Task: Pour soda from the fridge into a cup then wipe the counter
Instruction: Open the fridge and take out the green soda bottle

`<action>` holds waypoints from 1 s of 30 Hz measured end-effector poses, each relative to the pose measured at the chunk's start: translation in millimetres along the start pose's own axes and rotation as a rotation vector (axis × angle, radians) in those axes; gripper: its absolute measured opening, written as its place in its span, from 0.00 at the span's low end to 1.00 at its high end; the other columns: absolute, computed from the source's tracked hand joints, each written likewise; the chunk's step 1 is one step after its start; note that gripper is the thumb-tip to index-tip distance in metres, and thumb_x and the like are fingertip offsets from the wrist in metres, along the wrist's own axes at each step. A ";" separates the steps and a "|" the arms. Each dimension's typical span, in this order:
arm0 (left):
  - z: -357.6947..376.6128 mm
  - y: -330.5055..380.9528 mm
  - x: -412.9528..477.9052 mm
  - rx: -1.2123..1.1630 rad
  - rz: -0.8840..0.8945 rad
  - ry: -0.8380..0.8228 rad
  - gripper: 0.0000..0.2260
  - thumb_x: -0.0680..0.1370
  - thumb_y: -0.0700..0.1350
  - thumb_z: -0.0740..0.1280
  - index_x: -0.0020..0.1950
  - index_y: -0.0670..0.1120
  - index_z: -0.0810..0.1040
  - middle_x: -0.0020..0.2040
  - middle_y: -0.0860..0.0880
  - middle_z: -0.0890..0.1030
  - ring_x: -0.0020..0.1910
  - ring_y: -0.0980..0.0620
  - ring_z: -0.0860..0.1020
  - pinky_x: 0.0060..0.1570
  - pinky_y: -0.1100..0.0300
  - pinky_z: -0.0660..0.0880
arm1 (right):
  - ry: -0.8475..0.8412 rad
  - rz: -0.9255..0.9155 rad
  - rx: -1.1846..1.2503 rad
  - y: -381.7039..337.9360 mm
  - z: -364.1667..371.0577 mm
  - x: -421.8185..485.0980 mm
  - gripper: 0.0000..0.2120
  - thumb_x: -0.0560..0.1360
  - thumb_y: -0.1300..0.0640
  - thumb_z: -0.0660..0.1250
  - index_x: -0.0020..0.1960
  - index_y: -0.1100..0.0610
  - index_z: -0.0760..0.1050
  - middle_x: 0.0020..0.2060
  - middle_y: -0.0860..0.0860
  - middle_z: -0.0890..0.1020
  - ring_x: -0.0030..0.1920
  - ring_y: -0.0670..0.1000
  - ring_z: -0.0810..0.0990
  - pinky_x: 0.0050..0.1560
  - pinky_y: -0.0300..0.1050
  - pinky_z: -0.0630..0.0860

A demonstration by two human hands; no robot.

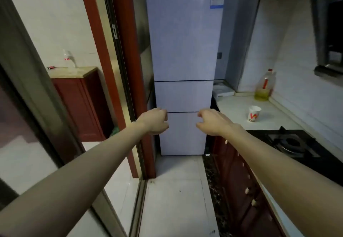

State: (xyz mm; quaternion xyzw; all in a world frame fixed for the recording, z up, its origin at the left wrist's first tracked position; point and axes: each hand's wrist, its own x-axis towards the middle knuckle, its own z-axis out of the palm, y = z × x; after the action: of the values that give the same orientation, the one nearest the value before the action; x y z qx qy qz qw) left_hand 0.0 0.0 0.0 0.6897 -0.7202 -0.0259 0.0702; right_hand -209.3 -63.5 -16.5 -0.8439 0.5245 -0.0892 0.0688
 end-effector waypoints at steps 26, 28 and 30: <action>64.9 -161.5 309.3 0.058 -0.017 -0.165 0.13 0.78 0.48 0.61 0.59 0.43 0.73 0.58 0.44 0.77 0.54 0.42 0.77 0.51 0.49 0.76 | -0.130 0.032 -0.005 16.5 65.9 330.8 0.14 0.77 0.54 0.60 0.58 0.61 0.73 0.54 0.57 0.78 0.52 0.58 0.78 0.53 0.54 0.77; 71.6 -169.0 329.8 0.060 -0.013 -0.179 0.14 0.78 0.47 0.61 0.61 0.43 0.73 0.59 0.44 0.76 0.55 0.42 0.77 0.50 0.50 0.75 | -0.135 0.037 -0.008 23.2 70.2 353.9 0.13 0.76 0.55 0.60 0.55 0.62 0.74 0.52 0.57 0.79 0.50 0.58 0.78 0.52 0.55 0.78; 75.9 -176.5 351.6 0.049 -0.012 -0.187 0.14 0.79 0.47 0.61 0.61 0.42 0.73 0.59 0.43 0.76 0.55 0.41 0.77 0.50 0.49 0.75 | -0.145 0.041 -0.002 30.5 74.2 377.2 0.14 0.76 0.55 0.60 0.57 0.63 0.74 0.53 0.58 0.79 0.51 0.59 0.78 0.53 0.55 0.78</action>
State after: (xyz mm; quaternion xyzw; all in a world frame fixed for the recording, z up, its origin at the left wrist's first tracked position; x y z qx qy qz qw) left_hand 150.6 -363.4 -75.7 0.6901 -0.7199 -0.0728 -0.0143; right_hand -55.7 -413.8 -65.6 -0.8374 0.5353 -0.0260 0.1078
